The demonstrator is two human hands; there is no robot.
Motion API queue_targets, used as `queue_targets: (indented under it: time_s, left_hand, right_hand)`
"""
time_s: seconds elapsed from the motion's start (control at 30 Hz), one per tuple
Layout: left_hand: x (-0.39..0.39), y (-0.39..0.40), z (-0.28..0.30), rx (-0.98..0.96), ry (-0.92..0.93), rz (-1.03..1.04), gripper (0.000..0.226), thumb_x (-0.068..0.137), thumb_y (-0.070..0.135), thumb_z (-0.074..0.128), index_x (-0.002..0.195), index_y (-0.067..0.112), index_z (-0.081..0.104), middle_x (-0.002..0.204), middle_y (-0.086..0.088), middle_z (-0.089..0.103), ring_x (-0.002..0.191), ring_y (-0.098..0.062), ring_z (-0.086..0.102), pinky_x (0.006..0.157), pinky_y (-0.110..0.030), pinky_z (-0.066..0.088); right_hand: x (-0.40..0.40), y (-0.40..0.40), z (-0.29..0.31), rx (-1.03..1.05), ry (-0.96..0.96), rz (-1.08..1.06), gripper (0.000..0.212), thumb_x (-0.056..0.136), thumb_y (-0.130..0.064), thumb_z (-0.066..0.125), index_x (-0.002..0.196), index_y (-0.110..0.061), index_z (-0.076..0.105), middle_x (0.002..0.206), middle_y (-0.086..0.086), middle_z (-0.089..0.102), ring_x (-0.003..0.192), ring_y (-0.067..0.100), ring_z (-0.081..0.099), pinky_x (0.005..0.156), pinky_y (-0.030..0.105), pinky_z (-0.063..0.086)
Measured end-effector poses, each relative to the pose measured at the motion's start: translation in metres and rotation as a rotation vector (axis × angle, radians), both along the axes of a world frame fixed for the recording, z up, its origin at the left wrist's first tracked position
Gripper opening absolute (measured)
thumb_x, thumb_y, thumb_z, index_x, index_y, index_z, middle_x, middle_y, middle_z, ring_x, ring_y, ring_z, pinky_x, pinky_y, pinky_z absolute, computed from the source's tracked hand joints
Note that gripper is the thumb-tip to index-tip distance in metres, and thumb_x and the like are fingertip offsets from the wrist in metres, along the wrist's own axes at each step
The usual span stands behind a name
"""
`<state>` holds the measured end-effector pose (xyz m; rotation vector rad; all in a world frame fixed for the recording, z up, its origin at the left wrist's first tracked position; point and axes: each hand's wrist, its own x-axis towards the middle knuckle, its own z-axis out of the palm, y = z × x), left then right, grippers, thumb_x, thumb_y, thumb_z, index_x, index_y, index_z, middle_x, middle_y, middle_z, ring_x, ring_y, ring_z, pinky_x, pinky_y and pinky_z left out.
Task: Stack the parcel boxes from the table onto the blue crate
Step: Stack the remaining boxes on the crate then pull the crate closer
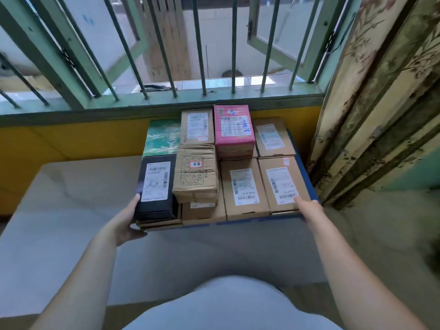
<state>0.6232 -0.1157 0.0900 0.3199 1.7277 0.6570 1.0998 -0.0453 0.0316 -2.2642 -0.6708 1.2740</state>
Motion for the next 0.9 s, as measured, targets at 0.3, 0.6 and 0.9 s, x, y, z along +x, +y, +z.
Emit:
queue_targets:
  time_s: [0.3, 0.6, 0.9]
  left_hand:
    - [0.019, 0.004, 0.014, 0.094, -0.129, 0.036, 0.031, 0.089, 0.055, 0.05, 0.099, 0.029, 0.064, 0.112, -0.008, 0.07, 0.089, -0.026, 0.063, 0.079, -0.042, 0.052]
    - [0.002, -0.003, 0.01, -0.043, -0.471, 0.545, 0.082, 0.095, 0.05, 0.046, 0.154, 0.007, 0.009, 0.16, -0.024, 0.002, 0.146, -0.048, 0.006, 0.106, -0.069, 0.028]
    - [-0.01, -0.007, 0.002, 0.012, -0.732, 0.473, 0.068, 0.091, 0.052, 0.048, 0.132, 0.0, 0.036, 0.132, -0.026, 0.05, 0.122, -0.047, 0.049, 0.102, -0.067, 0.036]
  right_hand:
    - [-0.017, -0.01, 0.016, 0.188, 0.416, -0.336, 0.095, 0.071, -0.06, 0.07, 0.148, -0.016, 0.037, 0.125, 0.002, 0.067, 0.105, 0.02, 0.068, 0.095, 0.04, 0.051]
    - [-0.144, -0.061, 0.059, -0.072, 0.785, -0.496, 0.07, 0.097, -0.038, 0.051, 0.157, -0.023, 0.017, 0.165, 0.008, 0.012, 0.151, 0.036, 0.011, 0.118, 0.062, 0.013]
    - [-0.166, -0.054, 0.043, -0.018, 1.105, -0.43, 0.091, 0.095, -0.044, 0.056, 0.158, -0.01, -0.001, 0.164, 0.019, 0.002, 0.15, 0.036, 0.013, 0.119, 0.051, 0.023]
